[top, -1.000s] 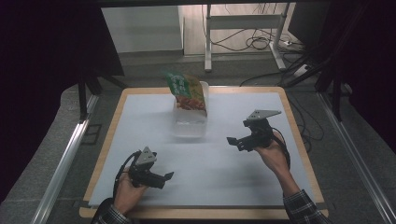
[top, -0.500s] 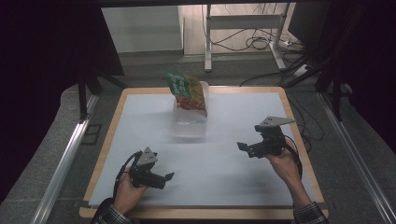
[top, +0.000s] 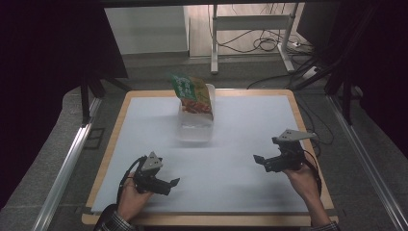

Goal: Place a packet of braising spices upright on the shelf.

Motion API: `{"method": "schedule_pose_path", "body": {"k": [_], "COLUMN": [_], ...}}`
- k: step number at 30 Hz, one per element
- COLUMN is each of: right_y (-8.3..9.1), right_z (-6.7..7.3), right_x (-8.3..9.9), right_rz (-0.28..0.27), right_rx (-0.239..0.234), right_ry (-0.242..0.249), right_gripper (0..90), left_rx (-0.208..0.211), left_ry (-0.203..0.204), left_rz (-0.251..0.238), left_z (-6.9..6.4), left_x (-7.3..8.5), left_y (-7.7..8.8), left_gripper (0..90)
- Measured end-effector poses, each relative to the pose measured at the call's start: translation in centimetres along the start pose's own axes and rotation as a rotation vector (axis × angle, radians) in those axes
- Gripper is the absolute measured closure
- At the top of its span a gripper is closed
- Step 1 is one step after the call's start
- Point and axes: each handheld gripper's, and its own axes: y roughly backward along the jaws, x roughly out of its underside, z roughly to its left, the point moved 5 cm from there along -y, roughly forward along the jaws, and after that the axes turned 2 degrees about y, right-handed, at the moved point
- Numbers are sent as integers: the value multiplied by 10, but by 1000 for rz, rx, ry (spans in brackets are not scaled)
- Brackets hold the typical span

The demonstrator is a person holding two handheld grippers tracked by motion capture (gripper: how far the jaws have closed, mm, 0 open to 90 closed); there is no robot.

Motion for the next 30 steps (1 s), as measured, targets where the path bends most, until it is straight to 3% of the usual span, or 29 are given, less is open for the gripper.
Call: {"method": "schedule_pose_path", "body": {"k": [11, 30], "right_y": [18, 41], "right_z": [-3, -16], "right_x": [20, 58], "right_rz": [-42, -28], "right_rx": [39, 104], "right_ry": [-33, -66], "right_gripper": [0, 0], "left_rx": [1, 3], "left_ry": [-2, 4], "left_rz": [6, 10], "left_z": [0, 0], "left_x": [0, 0], "left_y": [0, -1], "left_gripper": [6, 5]}}
